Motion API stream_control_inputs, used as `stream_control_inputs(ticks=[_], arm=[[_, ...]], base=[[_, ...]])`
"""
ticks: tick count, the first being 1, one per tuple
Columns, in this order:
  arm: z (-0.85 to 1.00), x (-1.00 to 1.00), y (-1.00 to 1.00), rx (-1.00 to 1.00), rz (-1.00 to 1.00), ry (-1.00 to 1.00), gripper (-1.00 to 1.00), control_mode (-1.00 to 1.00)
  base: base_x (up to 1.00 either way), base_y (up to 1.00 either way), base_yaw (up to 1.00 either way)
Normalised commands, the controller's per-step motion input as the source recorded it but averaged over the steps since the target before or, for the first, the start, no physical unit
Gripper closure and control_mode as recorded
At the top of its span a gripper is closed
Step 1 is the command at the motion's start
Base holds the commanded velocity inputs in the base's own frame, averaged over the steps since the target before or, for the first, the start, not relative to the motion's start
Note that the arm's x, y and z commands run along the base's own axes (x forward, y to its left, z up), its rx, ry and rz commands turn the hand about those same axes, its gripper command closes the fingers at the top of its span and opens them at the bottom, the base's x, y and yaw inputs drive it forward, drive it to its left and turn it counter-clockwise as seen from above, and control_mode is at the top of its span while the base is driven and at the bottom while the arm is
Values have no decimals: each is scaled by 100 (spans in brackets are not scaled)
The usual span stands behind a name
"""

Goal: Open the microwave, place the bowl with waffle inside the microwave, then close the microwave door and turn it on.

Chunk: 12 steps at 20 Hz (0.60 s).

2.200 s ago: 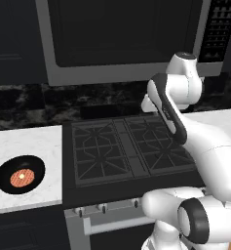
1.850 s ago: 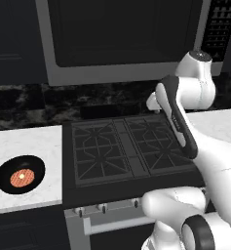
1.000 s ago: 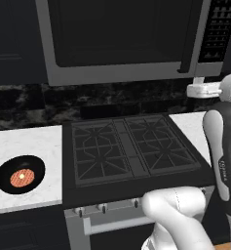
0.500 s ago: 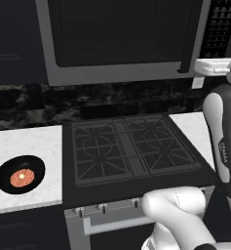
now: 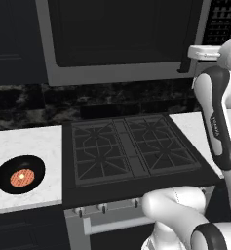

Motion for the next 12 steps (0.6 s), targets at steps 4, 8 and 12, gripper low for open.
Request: stream_control_inputs(ticks=[4,8,12], arm=[[0,68,-21,4,2,2,-100,-100],[0,56,-12,1,4,8,-100,-100],[0,57,-5,0,2,4,-100,-100]], base=[[0,0,0],[0,0,0],[0,0,0]])
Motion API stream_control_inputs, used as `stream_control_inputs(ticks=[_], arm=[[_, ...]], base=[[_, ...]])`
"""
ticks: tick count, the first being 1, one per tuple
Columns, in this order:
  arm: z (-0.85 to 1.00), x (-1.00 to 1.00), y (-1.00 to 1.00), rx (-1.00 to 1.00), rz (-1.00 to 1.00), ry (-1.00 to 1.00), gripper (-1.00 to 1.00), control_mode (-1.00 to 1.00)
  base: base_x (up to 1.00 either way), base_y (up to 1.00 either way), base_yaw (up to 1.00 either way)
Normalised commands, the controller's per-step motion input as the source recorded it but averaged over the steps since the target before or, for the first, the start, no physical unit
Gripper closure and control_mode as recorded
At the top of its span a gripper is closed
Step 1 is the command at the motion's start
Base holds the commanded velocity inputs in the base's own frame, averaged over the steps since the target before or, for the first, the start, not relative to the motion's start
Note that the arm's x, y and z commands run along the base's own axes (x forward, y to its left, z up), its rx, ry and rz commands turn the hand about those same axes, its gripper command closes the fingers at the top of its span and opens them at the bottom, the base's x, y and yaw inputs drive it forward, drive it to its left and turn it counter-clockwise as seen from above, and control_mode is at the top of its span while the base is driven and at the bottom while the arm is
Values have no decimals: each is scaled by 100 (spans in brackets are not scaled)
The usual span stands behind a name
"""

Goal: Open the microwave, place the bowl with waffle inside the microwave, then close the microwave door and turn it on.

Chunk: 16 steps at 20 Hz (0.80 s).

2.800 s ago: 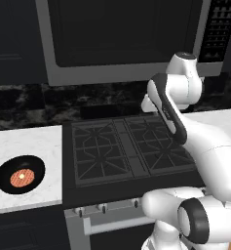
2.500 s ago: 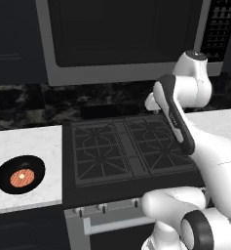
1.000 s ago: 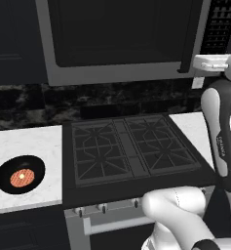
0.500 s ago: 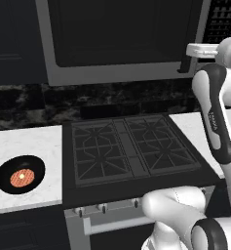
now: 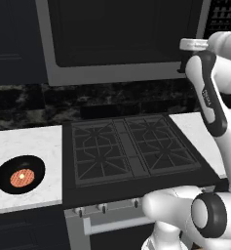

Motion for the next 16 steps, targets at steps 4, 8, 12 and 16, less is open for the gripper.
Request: stream_control_inputs(ticks=[4,8,12,16], arm=[[0,60,-2,0,0,1,-100,-100],[0,55,-2,0,0,1,-100,-100],[0,36,-5,0,0,2,-100,-100],[0,22,0,0,0,0,-100,-100]], base=[[0,0,0],[0,0,0],[0,0,0],[0,0,0]])
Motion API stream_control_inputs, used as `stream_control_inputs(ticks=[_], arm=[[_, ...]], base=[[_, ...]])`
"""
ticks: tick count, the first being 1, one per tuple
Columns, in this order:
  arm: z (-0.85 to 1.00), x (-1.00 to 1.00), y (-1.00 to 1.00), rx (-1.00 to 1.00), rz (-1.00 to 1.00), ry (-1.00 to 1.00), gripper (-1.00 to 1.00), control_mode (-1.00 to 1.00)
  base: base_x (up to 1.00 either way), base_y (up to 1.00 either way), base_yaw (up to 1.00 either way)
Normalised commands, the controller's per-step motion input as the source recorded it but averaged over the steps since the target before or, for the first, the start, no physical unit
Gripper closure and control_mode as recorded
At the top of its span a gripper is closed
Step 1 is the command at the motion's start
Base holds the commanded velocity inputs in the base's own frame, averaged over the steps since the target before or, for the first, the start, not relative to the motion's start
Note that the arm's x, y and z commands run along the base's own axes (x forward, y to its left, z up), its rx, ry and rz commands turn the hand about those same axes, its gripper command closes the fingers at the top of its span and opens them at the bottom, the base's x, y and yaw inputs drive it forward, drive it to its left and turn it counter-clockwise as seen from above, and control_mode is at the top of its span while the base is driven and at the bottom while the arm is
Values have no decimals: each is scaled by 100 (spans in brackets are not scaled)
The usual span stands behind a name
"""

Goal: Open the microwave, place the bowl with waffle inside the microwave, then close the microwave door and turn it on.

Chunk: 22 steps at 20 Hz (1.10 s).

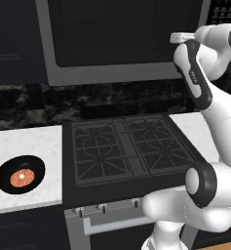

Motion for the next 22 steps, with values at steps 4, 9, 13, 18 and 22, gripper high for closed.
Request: stream_control_inputs(ticks=[4,9,13,18,22], arm=[[0,9,0,0,0,0,-100,-100],[0,15,-9,0,0,0,-100,-100],[0,11,-5,0,0,0,-100,-100],[0,0,0,0,0,0,-100,-100],[0,0,0,0,0,0,100,-100]], base=[[0,0,0],[0,0,0],[0,0,0],[0,0,0],[0,0,0]])
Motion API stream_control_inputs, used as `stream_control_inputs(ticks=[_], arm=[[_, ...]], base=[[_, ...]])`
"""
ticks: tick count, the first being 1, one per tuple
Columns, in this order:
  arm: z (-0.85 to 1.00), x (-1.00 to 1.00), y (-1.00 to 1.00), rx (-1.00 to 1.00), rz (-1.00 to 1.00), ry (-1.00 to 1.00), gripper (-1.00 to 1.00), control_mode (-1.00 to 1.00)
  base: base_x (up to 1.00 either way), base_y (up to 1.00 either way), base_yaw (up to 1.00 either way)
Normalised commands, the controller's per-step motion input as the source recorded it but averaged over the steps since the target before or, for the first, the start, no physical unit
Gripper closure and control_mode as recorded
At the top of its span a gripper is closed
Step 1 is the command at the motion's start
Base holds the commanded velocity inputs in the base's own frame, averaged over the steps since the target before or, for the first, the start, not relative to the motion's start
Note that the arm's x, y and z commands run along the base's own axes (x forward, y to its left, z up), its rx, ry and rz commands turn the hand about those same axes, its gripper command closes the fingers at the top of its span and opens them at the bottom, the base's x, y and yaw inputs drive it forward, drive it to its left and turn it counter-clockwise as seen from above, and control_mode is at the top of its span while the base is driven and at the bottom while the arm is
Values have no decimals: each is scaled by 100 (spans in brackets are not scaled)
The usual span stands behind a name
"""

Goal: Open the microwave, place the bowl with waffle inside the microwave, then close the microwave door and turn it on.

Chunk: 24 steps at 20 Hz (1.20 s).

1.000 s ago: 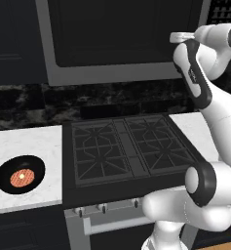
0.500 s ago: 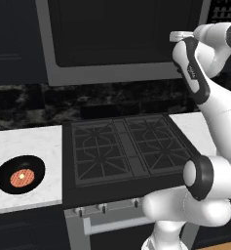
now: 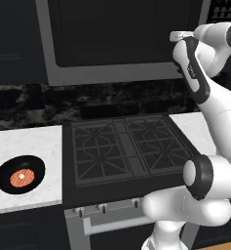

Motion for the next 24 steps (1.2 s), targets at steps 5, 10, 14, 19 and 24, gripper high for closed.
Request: stream_control_inputs(ticks=[5,10,14,19,24], arm=[[0,0,0,0,0,0,100,-100],[0,0,0,0,0,0,100,-100],[0,-51,0,0,-1,0,100,-100],[0,-100,0,0,-6,0,100,-100],[0,-100,0,0,-6,0,100,-100]], base=[[0,0,0],[0,0,0],[0,0,0],[0,0,0],[0,0,0]])
